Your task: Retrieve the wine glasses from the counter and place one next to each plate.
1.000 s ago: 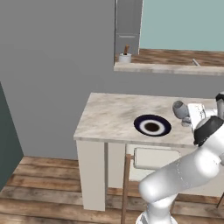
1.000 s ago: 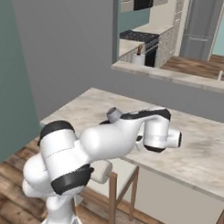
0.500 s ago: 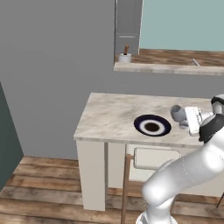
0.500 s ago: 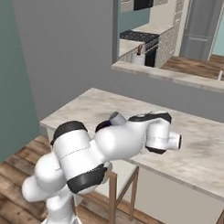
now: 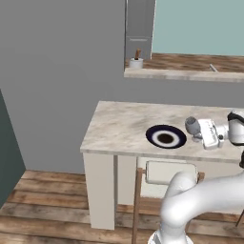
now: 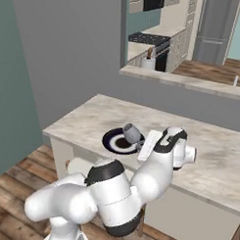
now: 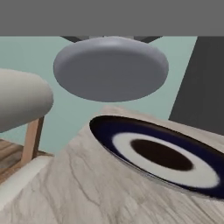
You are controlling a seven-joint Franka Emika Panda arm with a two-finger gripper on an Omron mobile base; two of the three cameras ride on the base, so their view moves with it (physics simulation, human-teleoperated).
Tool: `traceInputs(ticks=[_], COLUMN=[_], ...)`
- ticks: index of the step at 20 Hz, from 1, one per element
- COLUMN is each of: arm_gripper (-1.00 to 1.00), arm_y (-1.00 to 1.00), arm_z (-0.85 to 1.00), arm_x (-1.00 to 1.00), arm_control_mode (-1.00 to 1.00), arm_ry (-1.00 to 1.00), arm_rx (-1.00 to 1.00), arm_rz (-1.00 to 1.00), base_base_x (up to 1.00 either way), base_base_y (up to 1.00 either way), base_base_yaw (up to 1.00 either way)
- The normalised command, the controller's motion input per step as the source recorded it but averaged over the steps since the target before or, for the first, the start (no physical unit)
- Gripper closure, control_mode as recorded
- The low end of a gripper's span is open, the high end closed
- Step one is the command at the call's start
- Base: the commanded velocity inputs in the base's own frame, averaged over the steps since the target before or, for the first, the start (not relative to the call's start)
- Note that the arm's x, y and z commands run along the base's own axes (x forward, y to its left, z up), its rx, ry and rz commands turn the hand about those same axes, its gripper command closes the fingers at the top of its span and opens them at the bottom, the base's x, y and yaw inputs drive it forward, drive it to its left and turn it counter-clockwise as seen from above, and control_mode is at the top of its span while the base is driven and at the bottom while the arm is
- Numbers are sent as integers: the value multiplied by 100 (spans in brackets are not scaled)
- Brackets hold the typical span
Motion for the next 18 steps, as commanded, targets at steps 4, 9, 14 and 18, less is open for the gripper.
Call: traceInputs(ticks=[4,9,14,18], arm_gripper=[100,100,100,100], arm_y=[-11,-7,0,0], arm_z=[-25,-26,-22,-21], arm_x=[30,30,22,12], arm_control_mode=[-100,-100,-100,-100], arm_ry=[0,0,0,0], arm_rx=[0,0,0,0], arm_rz=[0,0,-1,-1], base_base_x=[0,0,0,0], base_base_y=[0,0,0,0], base_base_yaw=[0,0,0,0])
